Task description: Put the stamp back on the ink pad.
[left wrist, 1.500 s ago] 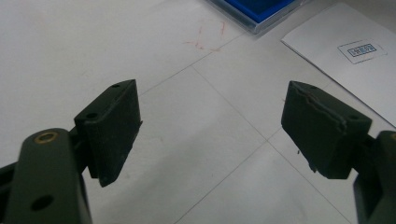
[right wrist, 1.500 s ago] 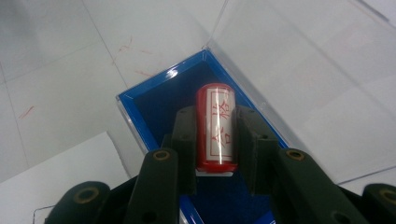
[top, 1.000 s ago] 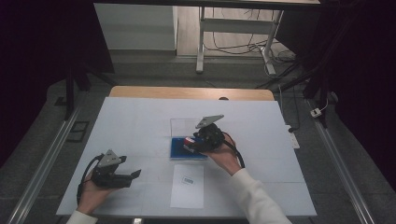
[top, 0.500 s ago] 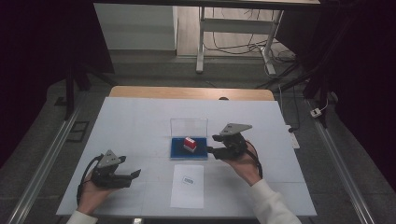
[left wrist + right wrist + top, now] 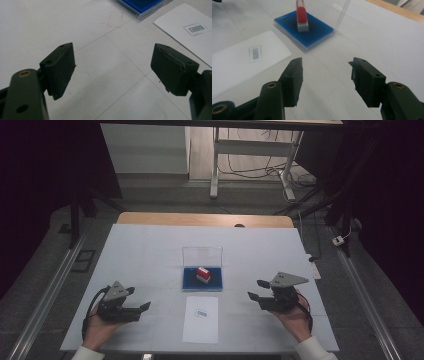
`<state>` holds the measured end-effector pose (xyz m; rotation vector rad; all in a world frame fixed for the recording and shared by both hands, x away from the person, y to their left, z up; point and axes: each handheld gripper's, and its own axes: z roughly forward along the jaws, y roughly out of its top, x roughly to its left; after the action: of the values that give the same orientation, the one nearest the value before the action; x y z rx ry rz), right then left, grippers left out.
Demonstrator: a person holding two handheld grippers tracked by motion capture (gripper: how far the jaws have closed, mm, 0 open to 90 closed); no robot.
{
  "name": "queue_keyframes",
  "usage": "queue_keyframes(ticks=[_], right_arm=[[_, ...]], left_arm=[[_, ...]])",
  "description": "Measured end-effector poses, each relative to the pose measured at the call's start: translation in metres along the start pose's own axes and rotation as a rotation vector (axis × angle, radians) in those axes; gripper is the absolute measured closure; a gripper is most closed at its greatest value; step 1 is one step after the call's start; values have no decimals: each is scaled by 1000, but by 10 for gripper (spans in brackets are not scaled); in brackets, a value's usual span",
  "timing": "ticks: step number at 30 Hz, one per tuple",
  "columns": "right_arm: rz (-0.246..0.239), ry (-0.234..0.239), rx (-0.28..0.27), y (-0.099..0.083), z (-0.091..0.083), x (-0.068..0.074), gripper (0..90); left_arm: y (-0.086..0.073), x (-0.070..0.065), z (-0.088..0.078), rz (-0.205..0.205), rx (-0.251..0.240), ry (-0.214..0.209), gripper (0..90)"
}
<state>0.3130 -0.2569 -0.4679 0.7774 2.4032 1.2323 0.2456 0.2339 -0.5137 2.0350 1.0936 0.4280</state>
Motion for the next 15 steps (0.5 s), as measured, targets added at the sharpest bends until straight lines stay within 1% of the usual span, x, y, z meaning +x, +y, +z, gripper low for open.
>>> queue_keyframes(ticks=[5,8,12,15], right_arm=[[25,-29,-13,-18,-18,-8,425],[33,-36,-18,-28,-25,-11,425],[44,-42,-10,-40,-29,-13,424],[37,-34,-1,-44,-28,-13,424]], left_arm=[[0,-1,1,0,2,1,200],[0,-2,1,3,3,3,200],[0,-2,1,1,-3,9,200],[0,-2,0,-3,-8,12,200]])
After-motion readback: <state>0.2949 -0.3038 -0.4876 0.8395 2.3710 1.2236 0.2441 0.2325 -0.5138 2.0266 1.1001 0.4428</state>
